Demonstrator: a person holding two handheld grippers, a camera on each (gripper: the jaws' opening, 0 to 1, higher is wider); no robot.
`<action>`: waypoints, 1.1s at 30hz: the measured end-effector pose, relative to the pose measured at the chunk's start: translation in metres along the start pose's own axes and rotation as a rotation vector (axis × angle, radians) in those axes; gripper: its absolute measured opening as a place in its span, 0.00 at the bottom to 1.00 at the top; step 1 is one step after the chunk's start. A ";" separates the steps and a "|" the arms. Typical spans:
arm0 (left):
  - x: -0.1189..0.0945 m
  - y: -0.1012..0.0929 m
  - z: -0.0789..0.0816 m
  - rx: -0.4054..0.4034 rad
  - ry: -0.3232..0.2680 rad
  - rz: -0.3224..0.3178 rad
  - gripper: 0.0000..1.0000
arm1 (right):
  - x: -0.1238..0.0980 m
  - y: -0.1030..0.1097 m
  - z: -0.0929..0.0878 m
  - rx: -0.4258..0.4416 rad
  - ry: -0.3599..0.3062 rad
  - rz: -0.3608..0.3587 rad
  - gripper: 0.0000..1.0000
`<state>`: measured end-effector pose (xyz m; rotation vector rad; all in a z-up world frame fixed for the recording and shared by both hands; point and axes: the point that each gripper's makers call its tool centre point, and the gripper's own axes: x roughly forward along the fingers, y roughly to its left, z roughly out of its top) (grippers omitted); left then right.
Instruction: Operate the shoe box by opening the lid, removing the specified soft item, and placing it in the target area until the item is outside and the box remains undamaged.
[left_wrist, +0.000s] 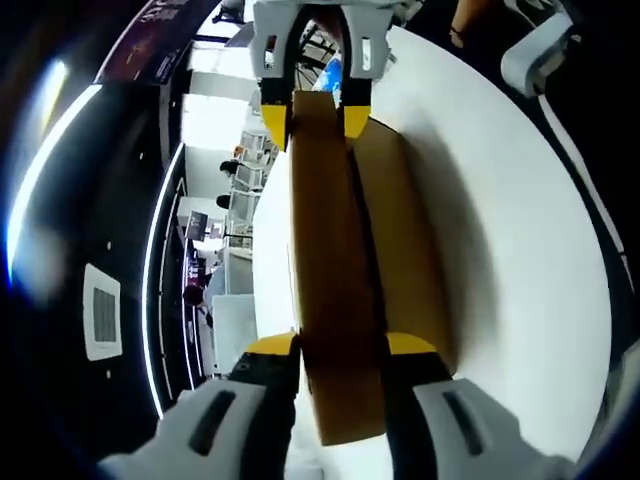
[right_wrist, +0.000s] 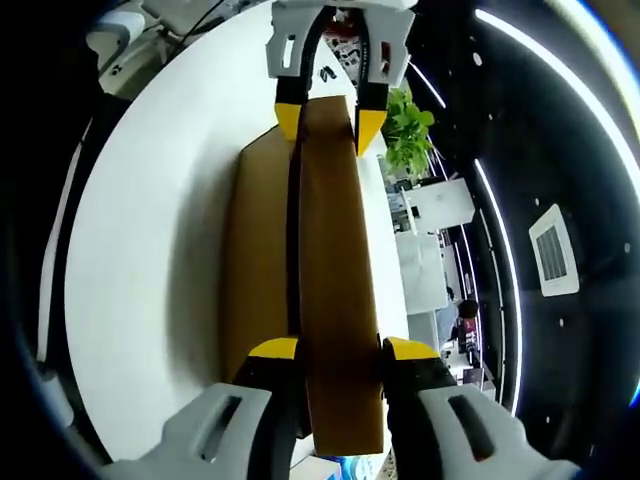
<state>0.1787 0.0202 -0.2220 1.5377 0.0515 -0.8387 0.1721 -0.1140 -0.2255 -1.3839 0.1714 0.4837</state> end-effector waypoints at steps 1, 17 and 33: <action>0.000 0.000 0.000 0.001 0.000 0.004 0.31 | 0.000 0.000 0.000 -0.002 0.000 -0.001 0.31; 0.002 -0.003 -0.002 -0.044 0.028 0.052 0.30 | -0.004 0.004 0.003 -0.017 -0.004 0.022 0.31; 0.002 -0.005 -0.001 -0.038 0.026 0.073 0.30 | -0.010 0.011 0.002 0.022 -0.021 0.046 0.32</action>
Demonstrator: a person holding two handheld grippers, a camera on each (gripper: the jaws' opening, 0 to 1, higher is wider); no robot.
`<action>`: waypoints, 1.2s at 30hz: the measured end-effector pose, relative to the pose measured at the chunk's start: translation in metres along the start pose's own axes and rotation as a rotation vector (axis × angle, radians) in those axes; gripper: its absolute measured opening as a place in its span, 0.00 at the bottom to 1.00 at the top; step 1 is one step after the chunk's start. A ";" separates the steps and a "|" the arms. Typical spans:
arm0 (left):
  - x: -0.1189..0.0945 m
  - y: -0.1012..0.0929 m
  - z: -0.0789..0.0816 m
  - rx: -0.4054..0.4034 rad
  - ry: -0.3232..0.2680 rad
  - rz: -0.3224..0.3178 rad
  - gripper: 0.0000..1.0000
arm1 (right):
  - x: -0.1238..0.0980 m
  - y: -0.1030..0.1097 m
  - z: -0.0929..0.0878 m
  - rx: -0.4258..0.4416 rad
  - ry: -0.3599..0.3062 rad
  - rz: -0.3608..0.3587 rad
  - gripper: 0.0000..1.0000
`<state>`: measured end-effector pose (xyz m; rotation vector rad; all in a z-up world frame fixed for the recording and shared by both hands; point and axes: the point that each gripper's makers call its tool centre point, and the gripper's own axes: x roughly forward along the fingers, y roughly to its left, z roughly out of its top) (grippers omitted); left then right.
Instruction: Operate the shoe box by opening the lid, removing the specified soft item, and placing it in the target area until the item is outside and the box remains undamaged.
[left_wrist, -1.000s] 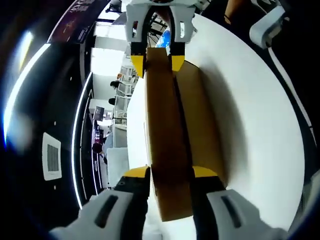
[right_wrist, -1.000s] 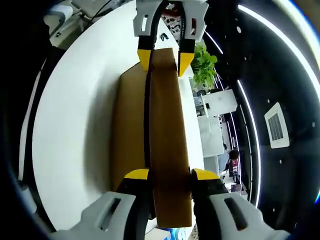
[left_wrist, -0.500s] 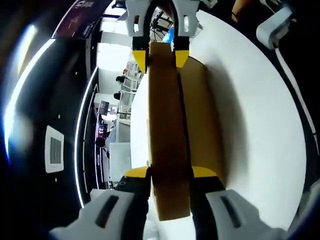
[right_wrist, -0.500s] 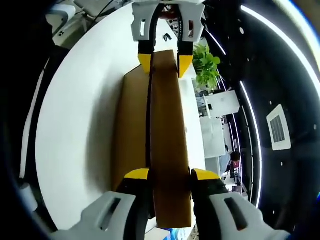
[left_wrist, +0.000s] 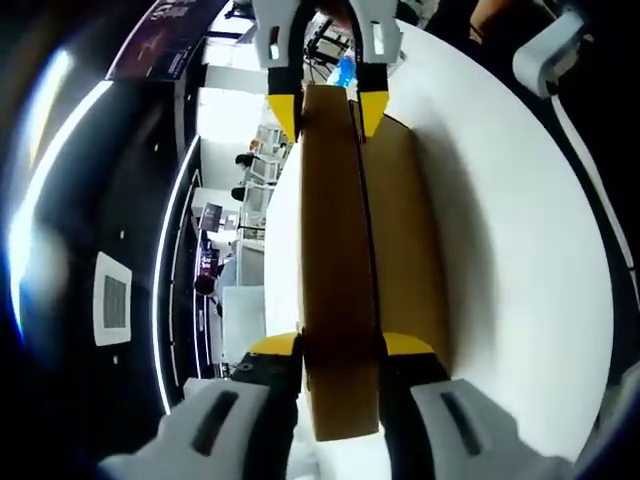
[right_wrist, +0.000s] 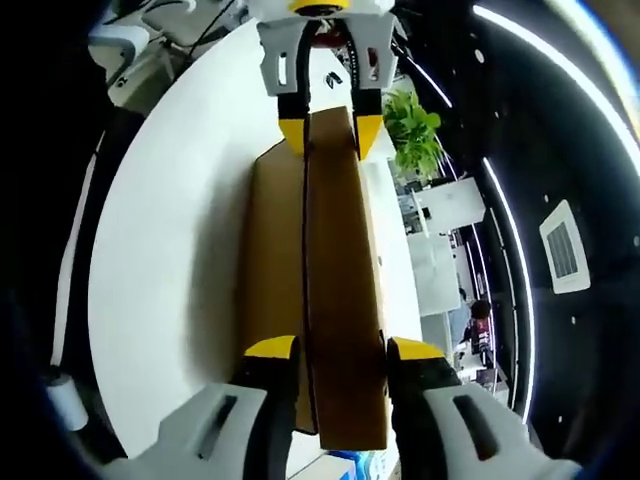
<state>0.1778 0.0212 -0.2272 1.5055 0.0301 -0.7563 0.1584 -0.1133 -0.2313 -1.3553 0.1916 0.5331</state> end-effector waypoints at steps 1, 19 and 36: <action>0.000 0.000 0.000 0.002 -0.001 0.003 0.30 | 0.000 -0.001 -0.001 -0.014 -0.002 -0.011 0.32; -0.005 -0.004 -0.004 -0.013 0.026 0.011 0.42 | -0.004 0.000 0.004 -0.040 -0.040 -0.036 0.30; -0.003 -0.008 -0.006 -0.017 0.032 0.056 0.29 | -0.007 0.002 0.008 -0.068 -0.045 -0.058 0.30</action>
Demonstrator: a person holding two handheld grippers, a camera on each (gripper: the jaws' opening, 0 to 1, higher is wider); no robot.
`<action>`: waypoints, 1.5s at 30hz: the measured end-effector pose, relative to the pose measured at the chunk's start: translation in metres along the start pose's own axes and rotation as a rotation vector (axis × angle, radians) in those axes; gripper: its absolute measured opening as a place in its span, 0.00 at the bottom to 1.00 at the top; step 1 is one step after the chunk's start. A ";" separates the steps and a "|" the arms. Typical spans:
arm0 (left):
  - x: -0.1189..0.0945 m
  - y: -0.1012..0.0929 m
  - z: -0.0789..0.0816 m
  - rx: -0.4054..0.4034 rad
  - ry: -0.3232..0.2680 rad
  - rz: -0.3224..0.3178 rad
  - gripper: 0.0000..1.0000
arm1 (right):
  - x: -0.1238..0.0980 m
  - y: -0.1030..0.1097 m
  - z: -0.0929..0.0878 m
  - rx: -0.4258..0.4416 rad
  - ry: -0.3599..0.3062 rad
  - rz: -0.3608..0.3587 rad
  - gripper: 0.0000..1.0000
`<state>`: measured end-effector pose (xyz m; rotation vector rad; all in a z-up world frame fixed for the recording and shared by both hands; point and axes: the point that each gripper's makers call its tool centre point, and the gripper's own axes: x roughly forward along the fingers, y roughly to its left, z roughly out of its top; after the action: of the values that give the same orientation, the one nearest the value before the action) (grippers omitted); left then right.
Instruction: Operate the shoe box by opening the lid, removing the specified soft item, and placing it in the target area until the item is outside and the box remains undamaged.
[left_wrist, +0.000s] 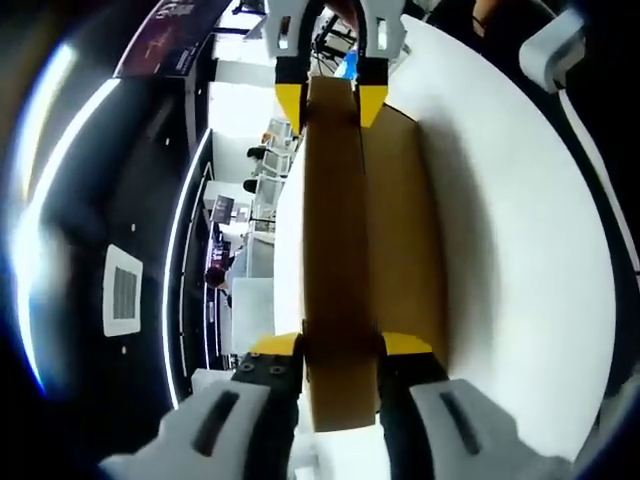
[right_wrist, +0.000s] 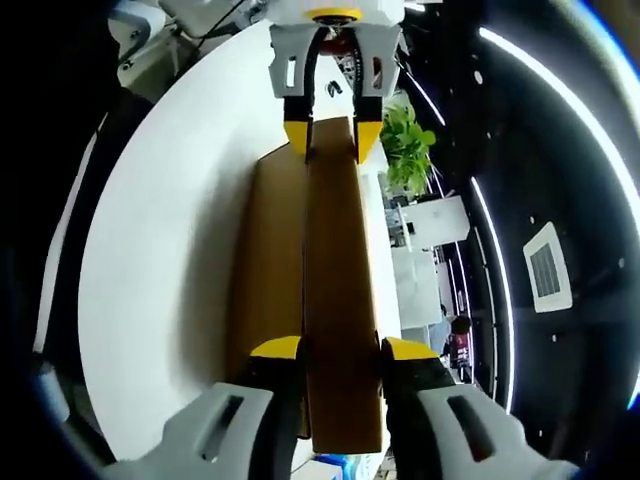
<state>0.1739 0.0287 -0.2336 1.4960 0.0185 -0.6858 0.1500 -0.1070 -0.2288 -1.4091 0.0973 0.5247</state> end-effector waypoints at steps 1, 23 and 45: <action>0.000 0.000 0.000 -0.002 -0.002 -0.003 0.29 | -0.001 0.000 0.000 0.004 0.001 0.011 0.30; 0.004 -0.011 0.000 0.008 0.000 0.015 0.29 | 0.004 0.018 0.000 -0.025 0.001 -0.007 0.29; 0.009 -0.025 0.001 -0.002 0.001 0.073 0.29 | 0.010 0.027 -0.007 -0.050 0.010 -0.102 0.29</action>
<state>0.1706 0.0263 -0.2597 1.4880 -0.0346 -0.6262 0.1493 -0.1092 -0.2584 -1.4574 0.0207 0.4384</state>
